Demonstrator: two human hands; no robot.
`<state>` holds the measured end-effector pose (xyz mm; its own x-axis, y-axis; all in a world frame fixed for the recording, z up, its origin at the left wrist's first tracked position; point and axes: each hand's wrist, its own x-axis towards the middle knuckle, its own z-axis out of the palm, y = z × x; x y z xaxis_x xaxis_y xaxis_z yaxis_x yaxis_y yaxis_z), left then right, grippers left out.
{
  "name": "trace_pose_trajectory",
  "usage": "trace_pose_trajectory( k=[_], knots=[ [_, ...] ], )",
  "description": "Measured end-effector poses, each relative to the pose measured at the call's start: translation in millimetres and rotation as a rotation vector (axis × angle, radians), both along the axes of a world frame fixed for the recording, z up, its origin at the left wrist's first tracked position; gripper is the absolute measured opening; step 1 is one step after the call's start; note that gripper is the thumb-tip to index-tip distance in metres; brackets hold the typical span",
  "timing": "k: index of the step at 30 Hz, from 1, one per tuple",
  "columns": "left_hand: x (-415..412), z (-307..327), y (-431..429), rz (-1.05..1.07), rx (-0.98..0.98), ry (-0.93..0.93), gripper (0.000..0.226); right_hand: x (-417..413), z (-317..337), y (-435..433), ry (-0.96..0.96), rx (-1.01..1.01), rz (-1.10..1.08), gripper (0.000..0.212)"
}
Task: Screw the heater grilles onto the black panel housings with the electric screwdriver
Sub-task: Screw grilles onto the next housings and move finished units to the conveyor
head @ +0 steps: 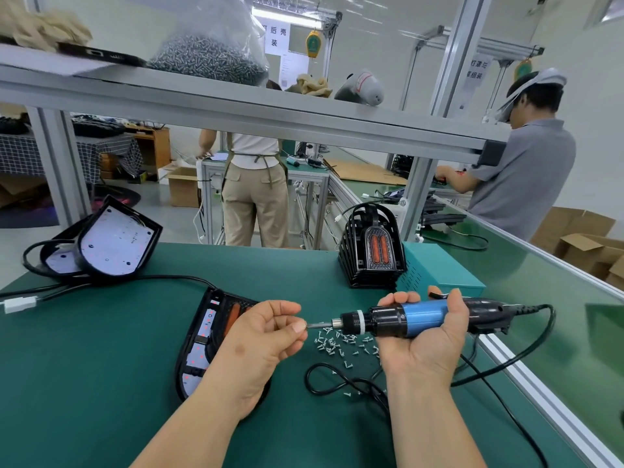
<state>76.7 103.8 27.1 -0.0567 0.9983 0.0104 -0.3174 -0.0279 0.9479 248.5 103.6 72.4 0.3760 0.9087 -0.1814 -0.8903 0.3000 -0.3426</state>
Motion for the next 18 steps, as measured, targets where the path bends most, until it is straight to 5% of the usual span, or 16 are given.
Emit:
trace_pose_trajectory(
  k=[18],
  knots=[
    [9.4,-2.0,-4.9,0.056,-0.083,-0.023,0.011,3.0,0.8,6.9,-0.100,0.017,0.034,0.032]
  ],
)
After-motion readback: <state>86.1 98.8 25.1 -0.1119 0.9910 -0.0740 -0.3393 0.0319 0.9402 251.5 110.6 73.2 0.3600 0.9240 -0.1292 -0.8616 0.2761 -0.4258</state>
